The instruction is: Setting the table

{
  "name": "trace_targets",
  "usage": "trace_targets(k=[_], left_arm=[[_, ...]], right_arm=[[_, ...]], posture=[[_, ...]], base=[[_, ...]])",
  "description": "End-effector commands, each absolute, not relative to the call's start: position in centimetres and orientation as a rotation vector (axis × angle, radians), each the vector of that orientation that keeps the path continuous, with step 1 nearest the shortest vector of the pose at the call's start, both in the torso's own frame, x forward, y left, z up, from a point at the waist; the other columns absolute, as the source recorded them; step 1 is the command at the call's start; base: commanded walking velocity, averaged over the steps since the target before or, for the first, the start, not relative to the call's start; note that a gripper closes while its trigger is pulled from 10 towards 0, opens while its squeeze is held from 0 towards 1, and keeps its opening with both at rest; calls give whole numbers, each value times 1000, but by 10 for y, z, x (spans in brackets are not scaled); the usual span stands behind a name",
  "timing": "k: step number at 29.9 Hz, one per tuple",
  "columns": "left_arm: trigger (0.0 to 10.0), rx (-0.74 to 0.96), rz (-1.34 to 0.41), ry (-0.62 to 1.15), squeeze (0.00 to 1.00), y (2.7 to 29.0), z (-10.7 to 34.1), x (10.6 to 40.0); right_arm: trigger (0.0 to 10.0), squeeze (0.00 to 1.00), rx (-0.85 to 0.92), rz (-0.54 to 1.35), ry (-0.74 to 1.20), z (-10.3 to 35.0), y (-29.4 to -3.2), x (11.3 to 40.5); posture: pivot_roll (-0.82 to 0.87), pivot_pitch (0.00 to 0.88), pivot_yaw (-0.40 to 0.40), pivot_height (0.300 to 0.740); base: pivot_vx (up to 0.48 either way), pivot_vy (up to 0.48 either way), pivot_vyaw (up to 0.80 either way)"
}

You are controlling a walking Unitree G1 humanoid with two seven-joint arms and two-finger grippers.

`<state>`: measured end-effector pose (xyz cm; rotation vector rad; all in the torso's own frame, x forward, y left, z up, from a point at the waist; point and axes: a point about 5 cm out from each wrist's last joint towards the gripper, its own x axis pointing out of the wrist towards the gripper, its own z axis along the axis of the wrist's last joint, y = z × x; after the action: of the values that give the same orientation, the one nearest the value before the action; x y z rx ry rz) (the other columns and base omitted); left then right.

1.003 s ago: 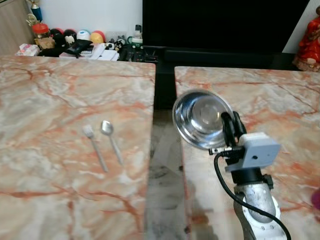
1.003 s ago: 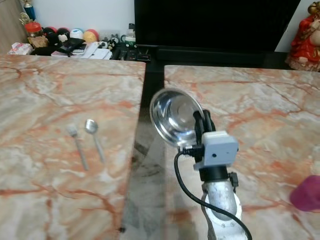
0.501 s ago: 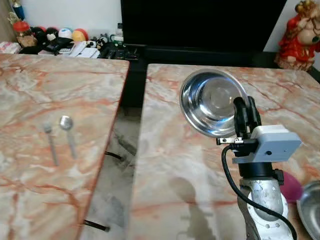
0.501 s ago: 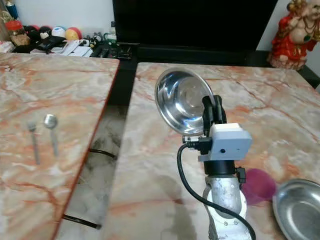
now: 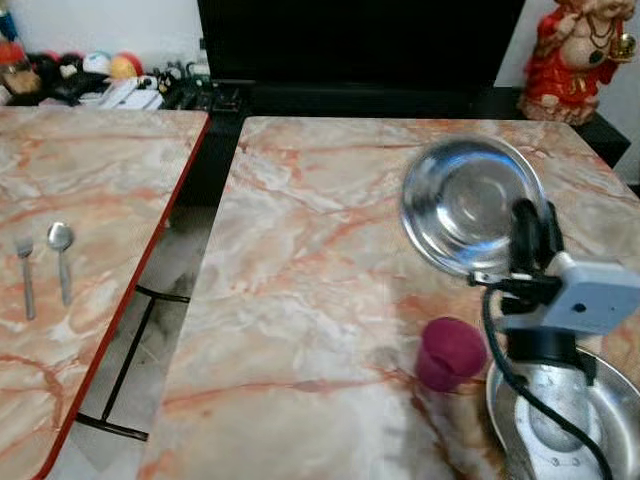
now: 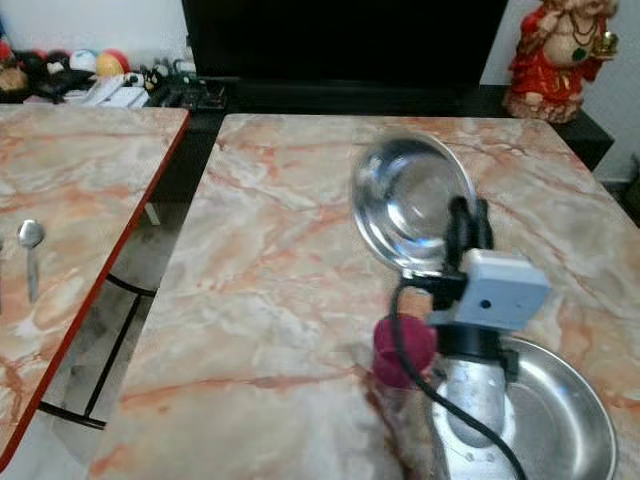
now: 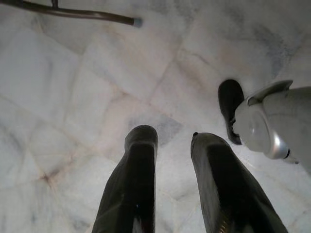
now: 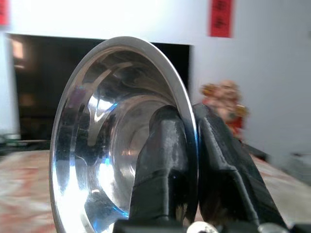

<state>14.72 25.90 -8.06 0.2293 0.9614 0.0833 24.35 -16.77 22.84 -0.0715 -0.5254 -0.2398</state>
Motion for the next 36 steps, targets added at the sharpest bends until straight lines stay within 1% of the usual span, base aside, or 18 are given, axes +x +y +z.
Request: trace_targets(k=[1, 2, 4, 9, 14, 17, 20, 24, 32, 36], left_arm=[[10000, 235, 90, 992, 0, 264, -83, 137], [10000, 237, 86, 994, 0, 263, -83, 137], [10000, 240, 82, 995, 0, 263, -83, 137], [10000, 244, 79, 995, 0, 263, -83, 138], [10000, 245, 74, 993, 0, 263, -83, 140], [10000, 237, 78, 983, 0, 262, -82, 143], [10000, 233, 77, 983, 0, 261, -82, 143], [10000, 223, 84, 978, 0, 261, -82, 142], [10000, 226, 80, 986, 0, 261, -83, 140], [10000, 226, 79, 984, 0, 261, -83, 140]], right_arm=[[10000, 0, -53, -316, -555, 236, -176, 234], [10000, 0, -1, -401, -530, 234, -186, 228], [10000, 0, 50, -477, -508, 232, -194, 223], [10000, 0, 182, -596, -463, 229, -206, 213], [10000, 0, 181, -542, -444, 227, -201, 217], [10000, 0, 182, -418, -402, 222, -191, 228], [10000, 0, 155, -386, -413, 225, -188, 230], [10000, 0, 150, -380, -422, 227, -189, 232], [10000, 0, 164, -370, -413, 226, -187, 233], [10000, 0, 167, -359, -410, 226, -184, 234]], posture=[[-80, 156, 7, 740], [-86, 156, 8, 740], [-88, 157, 9, 740], [-97, 156, 12, 740], [-99, 154, 14, 740], [-90, 148, 12, 740], [-88, 148, 12, 740], [-88, 146, 10, 740], [-88, 149, 10, 740], [-89, 149, 10, 740]], base=[[0, 0, 0], [0, 0, 0], [0, 0, 0], [0, 0, 0], [0, 0, 0], [0, 0, 0], [0, 0, 0], [0, 0, 0], [-240, 0, 0], [0, 0, 0]])
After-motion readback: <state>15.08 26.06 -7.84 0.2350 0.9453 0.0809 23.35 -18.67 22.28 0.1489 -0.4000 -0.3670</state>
